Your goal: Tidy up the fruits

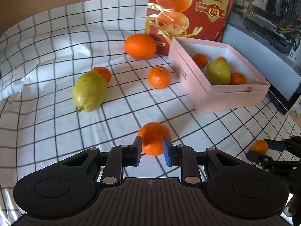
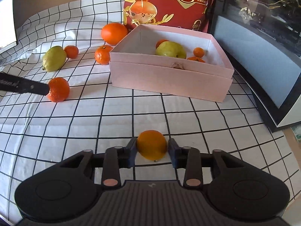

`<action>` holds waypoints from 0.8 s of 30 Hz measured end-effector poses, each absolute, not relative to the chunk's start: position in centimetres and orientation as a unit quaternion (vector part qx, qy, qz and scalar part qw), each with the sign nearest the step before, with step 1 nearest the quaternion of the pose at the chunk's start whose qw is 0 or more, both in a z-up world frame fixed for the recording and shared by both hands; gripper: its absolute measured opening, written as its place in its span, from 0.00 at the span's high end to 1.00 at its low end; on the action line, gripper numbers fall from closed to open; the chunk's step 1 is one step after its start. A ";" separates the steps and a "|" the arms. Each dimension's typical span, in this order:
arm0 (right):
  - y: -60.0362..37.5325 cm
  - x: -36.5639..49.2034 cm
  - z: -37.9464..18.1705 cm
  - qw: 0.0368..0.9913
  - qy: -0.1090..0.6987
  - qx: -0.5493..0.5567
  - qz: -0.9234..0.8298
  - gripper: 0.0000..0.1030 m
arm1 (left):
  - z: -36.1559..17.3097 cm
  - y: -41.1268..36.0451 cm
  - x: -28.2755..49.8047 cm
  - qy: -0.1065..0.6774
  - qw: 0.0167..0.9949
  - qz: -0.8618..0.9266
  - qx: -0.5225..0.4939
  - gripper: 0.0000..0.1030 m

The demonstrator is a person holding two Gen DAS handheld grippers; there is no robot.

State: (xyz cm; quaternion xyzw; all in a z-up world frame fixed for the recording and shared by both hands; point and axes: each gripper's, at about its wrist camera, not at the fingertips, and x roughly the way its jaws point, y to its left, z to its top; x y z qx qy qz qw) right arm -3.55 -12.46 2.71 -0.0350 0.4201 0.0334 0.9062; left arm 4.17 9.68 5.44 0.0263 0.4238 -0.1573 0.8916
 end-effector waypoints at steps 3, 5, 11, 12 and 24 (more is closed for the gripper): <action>-12.8 -3.5 2.6 0.906 0.422 -0.032 0.026 0.45 | 5.5 8.9 4.3 0.421 0.892 -0.162 0.042 0.63; -12.9 -3.6 2.5 0.906 0.421 -0.027 0.023 0.43 | 5.4 8.3 4.3 0.419 0.890 -0.171 0.051 0.52; -13.4 -3.8 2.3 0.909 0.417 -0.016 0.012 0.32 | 4.9 7.3 4.2 0.413 0.883 -0.213 0.068 0.21; -13.5 -3.9 2.2 0.909 0.417 -0.013 0.009 0.30 | 4.9 7.4 4.2 0.411 0.884 -0.211 0.070 0.22; -13.9 -4.1 1.7 0.913 0.408 0.001 -0.005 0.17 | 2.5 8.6 7.1 0.444 0.879 -0.170 0.045 0.29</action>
